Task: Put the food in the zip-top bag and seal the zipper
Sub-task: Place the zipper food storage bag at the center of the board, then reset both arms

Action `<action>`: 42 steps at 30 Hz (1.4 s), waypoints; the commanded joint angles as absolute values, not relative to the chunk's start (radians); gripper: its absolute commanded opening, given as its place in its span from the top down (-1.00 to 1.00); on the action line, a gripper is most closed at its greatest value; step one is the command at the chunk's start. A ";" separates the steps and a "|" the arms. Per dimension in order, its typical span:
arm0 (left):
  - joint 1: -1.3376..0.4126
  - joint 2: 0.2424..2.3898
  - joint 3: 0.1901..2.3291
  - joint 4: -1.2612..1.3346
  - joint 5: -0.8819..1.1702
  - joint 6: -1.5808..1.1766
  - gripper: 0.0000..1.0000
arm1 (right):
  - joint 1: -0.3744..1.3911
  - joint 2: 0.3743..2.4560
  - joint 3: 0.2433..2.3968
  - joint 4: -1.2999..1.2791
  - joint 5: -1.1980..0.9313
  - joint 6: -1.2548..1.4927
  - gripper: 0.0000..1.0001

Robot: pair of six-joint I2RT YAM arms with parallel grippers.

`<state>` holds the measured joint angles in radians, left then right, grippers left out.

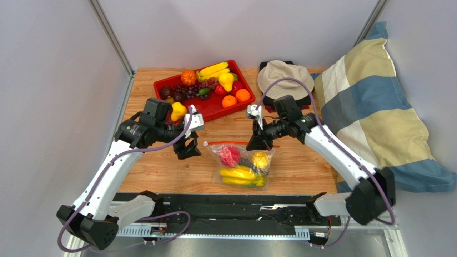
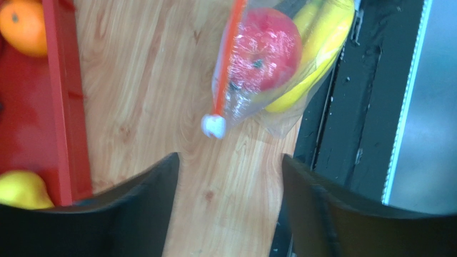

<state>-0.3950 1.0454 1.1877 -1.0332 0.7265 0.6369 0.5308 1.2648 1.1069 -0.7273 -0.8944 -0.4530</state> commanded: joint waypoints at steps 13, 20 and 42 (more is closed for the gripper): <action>-0.246 0.979 1.135 -0.854 0.601 0.200 -0.98 | 0.385 1.736 1.414 -0.759 -0.914 -0.603 0.82; -0.141 1.063 1.178 -0.859 0.646 0.055 -0.98 | 0.333 1.761 1.512 -0.767 -0.867 -0.512 -0.21; -0.086 1.482 1.667 -0.810 0.557 -0.067 -0.98 | 0.069 1.201 1.321 -0.675 -0.558 -0.071 -1.00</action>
